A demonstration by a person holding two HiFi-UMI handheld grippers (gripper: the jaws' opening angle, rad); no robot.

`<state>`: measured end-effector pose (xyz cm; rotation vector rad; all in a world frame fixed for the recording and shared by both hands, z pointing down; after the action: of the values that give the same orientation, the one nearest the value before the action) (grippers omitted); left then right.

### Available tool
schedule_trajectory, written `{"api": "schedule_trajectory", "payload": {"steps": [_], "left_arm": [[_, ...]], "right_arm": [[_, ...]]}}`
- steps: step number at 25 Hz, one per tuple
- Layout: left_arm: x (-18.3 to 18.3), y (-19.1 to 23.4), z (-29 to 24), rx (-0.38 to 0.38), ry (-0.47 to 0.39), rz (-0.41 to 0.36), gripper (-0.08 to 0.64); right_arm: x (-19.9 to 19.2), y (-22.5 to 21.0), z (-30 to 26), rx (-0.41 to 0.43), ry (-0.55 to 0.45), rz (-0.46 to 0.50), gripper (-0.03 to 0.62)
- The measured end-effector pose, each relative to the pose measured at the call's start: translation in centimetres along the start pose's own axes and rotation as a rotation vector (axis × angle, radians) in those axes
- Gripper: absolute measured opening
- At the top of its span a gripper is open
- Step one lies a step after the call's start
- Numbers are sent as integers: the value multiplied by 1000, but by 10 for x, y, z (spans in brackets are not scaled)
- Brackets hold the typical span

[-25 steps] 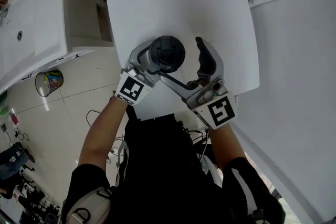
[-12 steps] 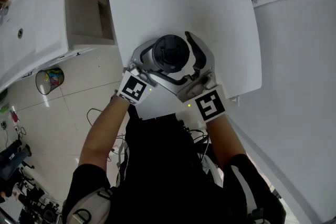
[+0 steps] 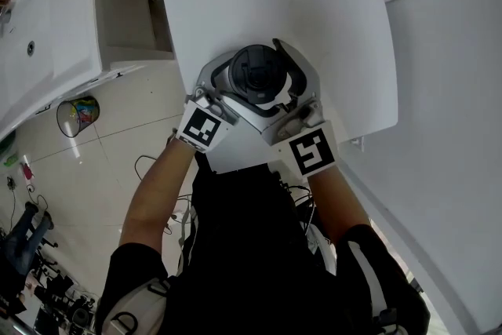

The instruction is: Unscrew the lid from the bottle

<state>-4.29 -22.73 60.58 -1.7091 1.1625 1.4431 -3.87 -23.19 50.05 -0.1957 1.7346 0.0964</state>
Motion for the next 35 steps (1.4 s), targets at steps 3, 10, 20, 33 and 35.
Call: {"api": "schedule_trajectory", "payload": {"steps": [3, 10, 20, 33, 35], "left_arm": [[0, 0, 0, -6, -2, 0, 371], [1, -2, -1, -45, 6, -9, 373], [3, 1, 1, -219, -2, -51, 373], [7, 4, -1, -437, 5, -78, 374], [7, 3, 0, -445, -1, -73, 374]], "right_arm": [[-2, 0, 0, 48, 5, 22, 459], [-3, -1, 4, 254, -17, 17, 465], [-1, 2, 2, 450, -50, 15, 465], [5, -1, 2, 621, -54, -47, 465], [7, -1, 2, 636, -68, -82, 465]]}}
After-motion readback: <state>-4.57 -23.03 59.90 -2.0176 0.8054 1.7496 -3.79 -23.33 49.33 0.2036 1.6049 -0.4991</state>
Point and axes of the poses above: the fingertips, and each gripper's own axes: z backward along the fingers, y to its left, x out of its top, the point moved 3 cm from there along z, backward along the fingers, and after that the axes turned 1 degree about x, right-handed, at the moved point
